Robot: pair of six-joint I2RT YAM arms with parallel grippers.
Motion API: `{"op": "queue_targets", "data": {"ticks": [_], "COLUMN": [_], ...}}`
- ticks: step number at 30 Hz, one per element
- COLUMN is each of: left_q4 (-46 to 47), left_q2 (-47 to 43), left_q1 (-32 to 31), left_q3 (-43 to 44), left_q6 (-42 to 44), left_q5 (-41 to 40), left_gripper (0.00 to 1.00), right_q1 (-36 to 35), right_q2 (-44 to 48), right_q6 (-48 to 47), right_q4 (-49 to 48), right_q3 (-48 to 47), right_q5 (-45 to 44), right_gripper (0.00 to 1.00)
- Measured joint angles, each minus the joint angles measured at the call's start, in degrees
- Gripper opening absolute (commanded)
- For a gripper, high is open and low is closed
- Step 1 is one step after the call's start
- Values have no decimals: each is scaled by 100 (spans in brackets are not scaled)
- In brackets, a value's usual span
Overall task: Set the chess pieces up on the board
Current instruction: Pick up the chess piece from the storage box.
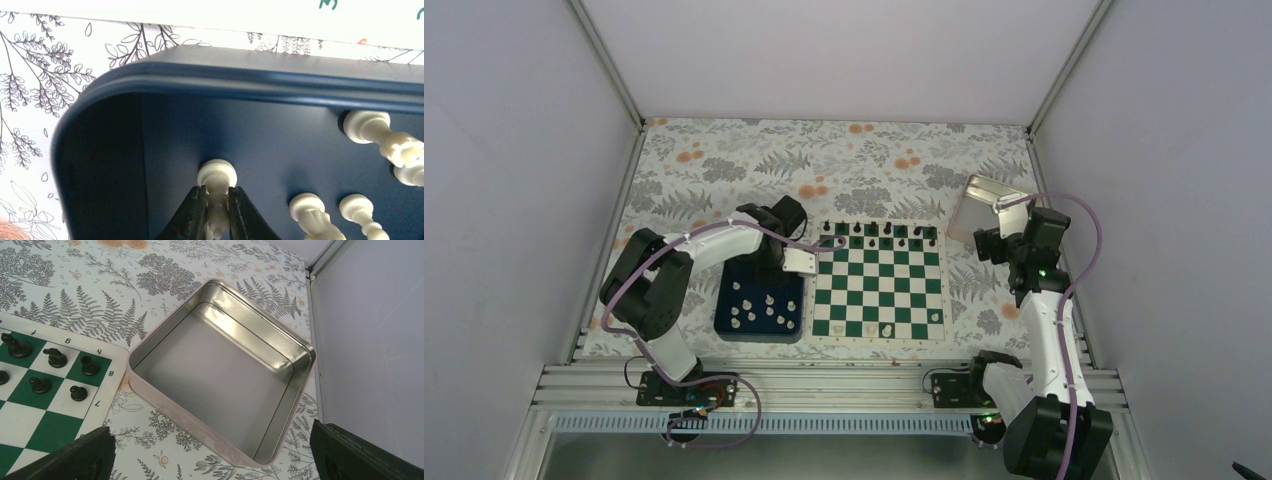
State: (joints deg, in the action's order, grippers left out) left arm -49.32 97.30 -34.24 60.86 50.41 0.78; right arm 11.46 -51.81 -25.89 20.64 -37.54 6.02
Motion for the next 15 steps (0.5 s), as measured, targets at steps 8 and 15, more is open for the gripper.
{"op": "queue_targets", "data": {"ticks": [8,15], "left_q4": [-404,-946], "left_q2": [-15,-149], "left_q1": [-44,-863], "left_q3": [426,1792], "left_q6": [-24,-210], "left_q5": [33,35], "left_gripper": [7,7], "right_q1": [31,31], "right_q2": [0,-2], "right_q6": [0,0], "right_q4": [0,0], "right_q3": [-2,-2], "right_q5": [59,70], "right_gripper": [100,100]}}
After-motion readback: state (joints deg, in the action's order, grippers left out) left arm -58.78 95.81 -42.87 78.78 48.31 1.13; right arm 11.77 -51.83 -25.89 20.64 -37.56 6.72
